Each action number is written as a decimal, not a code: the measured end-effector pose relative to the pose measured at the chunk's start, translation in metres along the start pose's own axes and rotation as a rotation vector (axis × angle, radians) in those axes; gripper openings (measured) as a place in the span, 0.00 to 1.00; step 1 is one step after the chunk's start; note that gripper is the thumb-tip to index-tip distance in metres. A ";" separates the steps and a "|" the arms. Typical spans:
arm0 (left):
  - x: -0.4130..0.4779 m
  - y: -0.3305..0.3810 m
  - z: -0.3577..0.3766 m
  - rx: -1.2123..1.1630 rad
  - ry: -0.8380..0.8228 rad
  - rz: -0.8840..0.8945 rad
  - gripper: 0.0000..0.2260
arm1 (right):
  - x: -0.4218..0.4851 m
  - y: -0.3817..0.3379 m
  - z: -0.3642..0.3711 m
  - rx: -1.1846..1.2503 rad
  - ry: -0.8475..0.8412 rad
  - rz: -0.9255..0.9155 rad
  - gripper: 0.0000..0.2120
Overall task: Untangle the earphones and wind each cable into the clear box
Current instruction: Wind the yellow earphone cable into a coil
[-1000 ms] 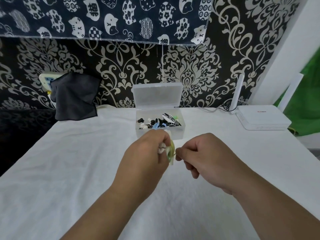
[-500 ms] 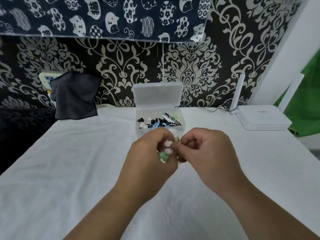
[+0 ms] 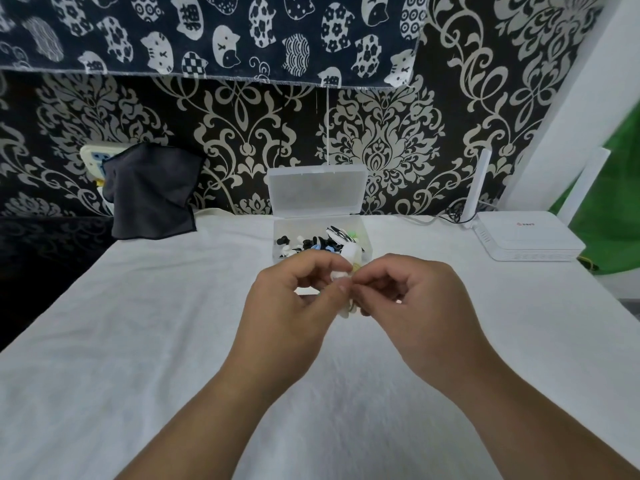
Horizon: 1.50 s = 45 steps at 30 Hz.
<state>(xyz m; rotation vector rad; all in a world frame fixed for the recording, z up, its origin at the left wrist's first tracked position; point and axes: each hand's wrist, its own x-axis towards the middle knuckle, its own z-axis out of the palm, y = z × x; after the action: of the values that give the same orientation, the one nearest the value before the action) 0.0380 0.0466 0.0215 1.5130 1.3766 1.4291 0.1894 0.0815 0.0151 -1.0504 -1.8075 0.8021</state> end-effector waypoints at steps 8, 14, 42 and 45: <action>0.002 -0.007 -0.002 -0.074 0.021 -0.060 0.10 | 0.008 0.005 -0.006 0.165 -0.160 0.249 0.15; 0.006 -0.006 -0.007 -0.363 0.018 -0.232 0.07 | 0.007 0.006 -0.010 0.321 -0.195 0.252 0.10; 0.010 -0.004 -0.023 -0.134 -0.125 -0.559 0.05 | 0.001 0.006 -0.006 0.214 -0.511 0.225 0.12; 0.010 -0.004 -0.024 -0.072 -0.155 -0.514 0.04 | 0.001 0.007 -0.005 0.217 -0.502 0.250 0.14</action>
<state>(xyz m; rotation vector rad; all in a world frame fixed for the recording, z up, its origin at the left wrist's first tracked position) 0.0125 0.0523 0.0255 1.0901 1.4635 1.0070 0.1960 0.0862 0.0117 -1.0013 -1.9556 1.4853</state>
